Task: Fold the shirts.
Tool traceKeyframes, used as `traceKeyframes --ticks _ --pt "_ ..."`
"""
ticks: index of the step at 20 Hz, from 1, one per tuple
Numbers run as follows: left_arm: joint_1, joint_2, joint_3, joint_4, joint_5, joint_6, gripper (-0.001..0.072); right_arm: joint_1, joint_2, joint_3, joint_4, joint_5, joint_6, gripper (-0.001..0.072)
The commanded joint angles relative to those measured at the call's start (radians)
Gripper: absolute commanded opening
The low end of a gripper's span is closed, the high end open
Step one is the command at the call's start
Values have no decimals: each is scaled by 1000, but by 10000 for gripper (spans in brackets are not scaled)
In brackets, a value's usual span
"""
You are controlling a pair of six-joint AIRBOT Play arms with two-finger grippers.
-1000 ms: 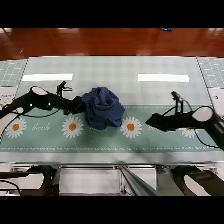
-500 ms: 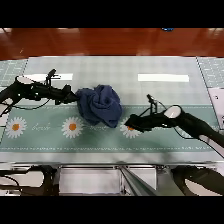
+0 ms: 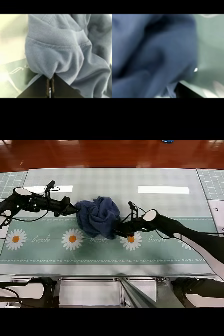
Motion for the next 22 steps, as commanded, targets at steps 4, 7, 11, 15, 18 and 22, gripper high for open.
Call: traceKeyframes --ticks 4,7,11,15,18,22 --pt "9 2 1 -1 0 -1 20 12 -51 82 5 55 -34 28" --pt "50 58 1 -70 8 0 19 -45 59 100 -128 179 -23 27" --pt "98 193 20 -399 9 110 19 -210 295 196 -267 289 18 27" --pt "102 330 158 -435 3 105 19 -311 420 448 -371 456 37 26" --pt "117 439 315 -434 -30 100 19 -328 475 683 -464 550 56 27" --pt "172 570 565 -325 -100 47 19 -328 520 1008 -571 658 72 27"
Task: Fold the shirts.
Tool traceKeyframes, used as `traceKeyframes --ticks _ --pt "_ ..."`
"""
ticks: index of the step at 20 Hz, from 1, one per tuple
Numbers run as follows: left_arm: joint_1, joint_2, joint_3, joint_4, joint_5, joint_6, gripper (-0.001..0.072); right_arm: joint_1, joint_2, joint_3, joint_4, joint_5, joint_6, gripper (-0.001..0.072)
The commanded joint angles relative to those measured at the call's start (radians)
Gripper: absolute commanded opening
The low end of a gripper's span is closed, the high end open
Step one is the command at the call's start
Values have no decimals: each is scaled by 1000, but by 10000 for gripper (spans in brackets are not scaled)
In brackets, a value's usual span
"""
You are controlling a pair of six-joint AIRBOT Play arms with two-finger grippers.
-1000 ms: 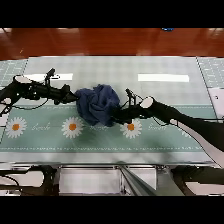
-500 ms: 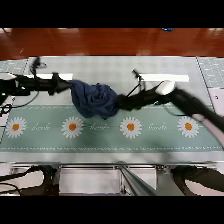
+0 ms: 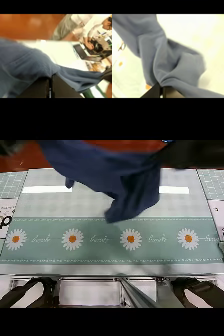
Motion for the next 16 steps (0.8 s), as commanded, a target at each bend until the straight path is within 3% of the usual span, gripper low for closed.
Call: traceKeyframes --ticks 1,4,10,13,16 --pt "44 118 207 113 -71 -65 19 -10 53 274 -106 120 15 27" --pt "61 223 285 171 -114 -87 19 -10 112 377 -137 139 10 26" --pt "60 389 246 246 -231 -147 19 -10 202 384 -177 215 0 27" --pt "43 474 72 272 -254 -147 19 -10 193 303 -160 221 17 27" --pt "21 561 -232 418 -249 -154 19 -6 152 155 -140 179 10 27"
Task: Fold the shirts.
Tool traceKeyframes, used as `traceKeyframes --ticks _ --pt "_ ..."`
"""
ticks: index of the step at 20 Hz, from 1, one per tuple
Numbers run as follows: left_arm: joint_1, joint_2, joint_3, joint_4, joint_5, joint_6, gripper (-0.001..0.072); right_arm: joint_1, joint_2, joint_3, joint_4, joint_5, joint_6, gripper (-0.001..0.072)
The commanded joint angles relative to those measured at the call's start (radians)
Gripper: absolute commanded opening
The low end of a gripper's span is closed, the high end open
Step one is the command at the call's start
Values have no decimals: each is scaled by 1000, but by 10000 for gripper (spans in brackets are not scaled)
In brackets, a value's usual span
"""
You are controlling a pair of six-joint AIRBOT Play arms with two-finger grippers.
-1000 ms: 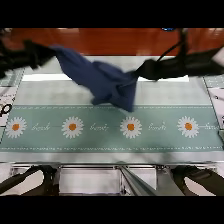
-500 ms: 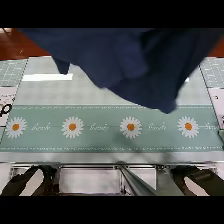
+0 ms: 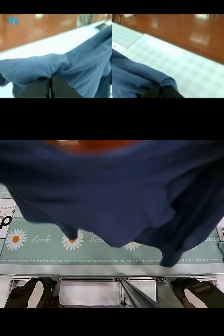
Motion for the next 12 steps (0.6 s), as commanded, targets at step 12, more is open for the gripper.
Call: traceKeyframes --ticks 12 --pt "-39 -485 -821 89 600 93 20 -2 -907 -152 503 -276 -144 27"
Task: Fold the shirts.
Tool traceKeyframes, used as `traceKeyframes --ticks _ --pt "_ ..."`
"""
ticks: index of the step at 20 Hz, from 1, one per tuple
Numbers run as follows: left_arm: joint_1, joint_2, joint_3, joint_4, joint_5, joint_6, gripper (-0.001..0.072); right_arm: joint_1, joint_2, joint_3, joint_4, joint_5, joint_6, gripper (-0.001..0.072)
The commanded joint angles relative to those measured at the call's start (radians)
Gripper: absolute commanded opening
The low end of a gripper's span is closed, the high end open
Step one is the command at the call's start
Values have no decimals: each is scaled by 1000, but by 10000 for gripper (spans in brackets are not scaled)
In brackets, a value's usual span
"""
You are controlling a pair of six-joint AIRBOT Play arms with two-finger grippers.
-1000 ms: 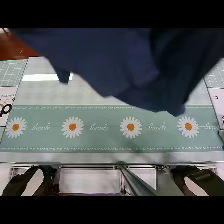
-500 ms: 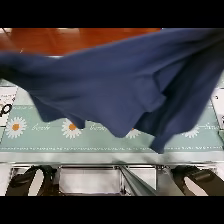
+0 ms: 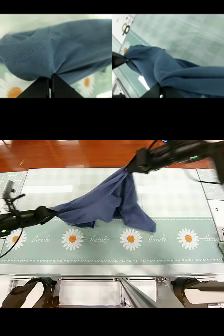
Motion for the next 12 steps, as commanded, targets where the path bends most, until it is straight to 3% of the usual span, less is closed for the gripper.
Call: traceKeyframes --ticks 1,2,3,4,5,6,8,10,12 --pt "-1 -244 -8 -89 140 64 20 -16 -227 20 98 -103 51 28" --pt "-1 -296 18 -117 140 79 20 -29 -247 20 119 -116 49 70" --pt "0 -341 55 -126 139 77 27 -44 -255 20 126 -116 58 254" --pt "4 -369 97 -124 132 77 161 -67 -251 21 119 -94 55 420" --pt "18 -388 148 -124 101 77 431 -101 -234 21 122 -54 73 418" --pt "39 -393 201 -124 53 77 509 -139 -208 20 124 6 103 416" --pt "90 -389 293 -119 -42 76 509 -214 -137 20 66 176 88 416" --pt "169 -373 338 -120 -75 37 509 -291 -37 16 -165 276 106 416" --pt "263 -355 322 -121 -88 6 509 -370 97 -66 -387 271 129 416"
